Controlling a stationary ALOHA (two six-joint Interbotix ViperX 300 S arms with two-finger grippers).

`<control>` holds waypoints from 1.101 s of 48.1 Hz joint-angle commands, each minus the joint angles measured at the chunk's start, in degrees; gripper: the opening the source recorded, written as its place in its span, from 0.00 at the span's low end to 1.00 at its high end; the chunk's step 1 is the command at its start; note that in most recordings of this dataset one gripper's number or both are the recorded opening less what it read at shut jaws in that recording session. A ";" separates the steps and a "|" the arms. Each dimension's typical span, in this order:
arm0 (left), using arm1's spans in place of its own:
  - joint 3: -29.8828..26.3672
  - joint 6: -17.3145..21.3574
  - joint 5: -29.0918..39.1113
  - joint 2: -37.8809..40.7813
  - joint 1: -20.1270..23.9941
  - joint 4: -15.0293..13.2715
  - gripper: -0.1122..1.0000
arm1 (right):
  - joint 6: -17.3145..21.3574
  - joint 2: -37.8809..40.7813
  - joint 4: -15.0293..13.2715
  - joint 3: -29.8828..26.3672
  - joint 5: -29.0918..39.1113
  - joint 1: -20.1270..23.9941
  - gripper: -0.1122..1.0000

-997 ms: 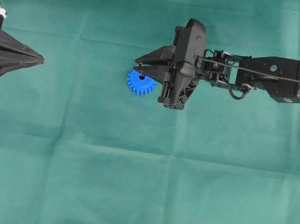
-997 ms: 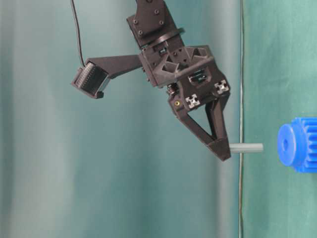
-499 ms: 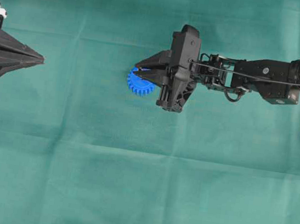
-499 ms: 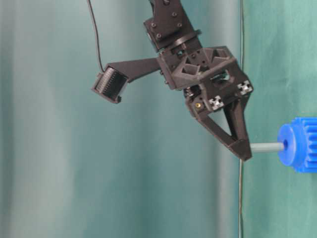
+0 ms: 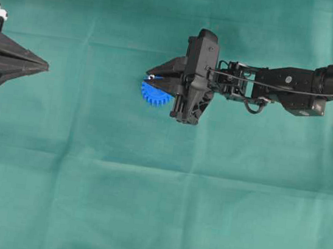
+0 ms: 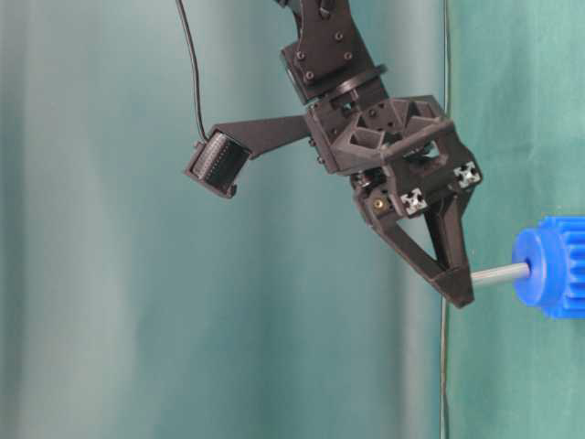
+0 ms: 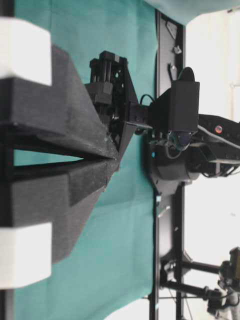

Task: Insert the shaft placed at a random location into the center hole of the small gear at another random location.
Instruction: 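Lower the shaft into the gear's center hole with the right gripper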

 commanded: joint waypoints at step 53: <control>-1.23 0.00 -0.26 0.44 -0.09 0.18 0.10 | -0.97 -3.16 -0.18 0.70 -3.34 -0.26 0.22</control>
